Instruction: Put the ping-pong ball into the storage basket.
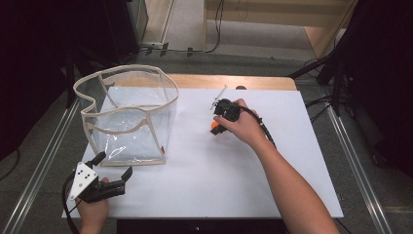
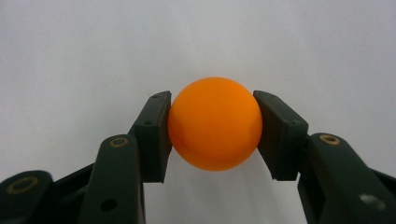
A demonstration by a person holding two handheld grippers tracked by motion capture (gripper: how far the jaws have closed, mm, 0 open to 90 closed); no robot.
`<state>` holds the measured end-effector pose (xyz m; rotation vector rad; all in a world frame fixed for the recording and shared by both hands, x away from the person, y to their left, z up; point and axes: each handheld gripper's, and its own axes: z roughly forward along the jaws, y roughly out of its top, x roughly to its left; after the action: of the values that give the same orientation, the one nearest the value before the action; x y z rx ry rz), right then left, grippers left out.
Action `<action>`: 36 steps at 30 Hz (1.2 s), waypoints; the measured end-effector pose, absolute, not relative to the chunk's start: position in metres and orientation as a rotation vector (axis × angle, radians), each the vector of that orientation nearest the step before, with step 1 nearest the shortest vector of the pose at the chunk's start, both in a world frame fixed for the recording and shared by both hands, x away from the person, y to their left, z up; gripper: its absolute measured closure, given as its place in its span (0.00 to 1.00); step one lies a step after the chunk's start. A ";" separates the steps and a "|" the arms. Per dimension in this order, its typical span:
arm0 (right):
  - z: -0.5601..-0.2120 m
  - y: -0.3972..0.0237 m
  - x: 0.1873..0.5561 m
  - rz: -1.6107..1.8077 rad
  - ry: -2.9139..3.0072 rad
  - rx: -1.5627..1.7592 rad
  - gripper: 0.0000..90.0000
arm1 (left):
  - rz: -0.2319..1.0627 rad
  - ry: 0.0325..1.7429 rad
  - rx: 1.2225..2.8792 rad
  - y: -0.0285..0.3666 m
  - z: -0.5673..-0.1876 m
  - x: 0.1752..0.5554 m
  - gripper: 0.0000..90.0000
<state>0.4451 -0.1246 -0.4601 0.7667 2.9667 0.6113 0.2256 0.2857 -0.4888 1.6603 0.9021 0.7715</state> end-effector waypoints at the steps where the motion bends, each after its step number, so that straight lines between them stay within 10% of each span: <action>1: -0.460 -0.124 0.445 0.610 2.967 0.761 0.53 | 0.772 0.902 1.660 0.286 -0.489 0.226 0.00; 36: -0.414 -0.113 0.448 0.644 3.040 0.674 0.53 | 0.767 0.911 1.659 0.285 -0.489 0.225 0.00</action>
<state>0.4481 -0.1134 -0.4136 0.6737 3.0400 0.6442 0.2254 0.2854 -0.4889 1.6590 0.9106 0.7666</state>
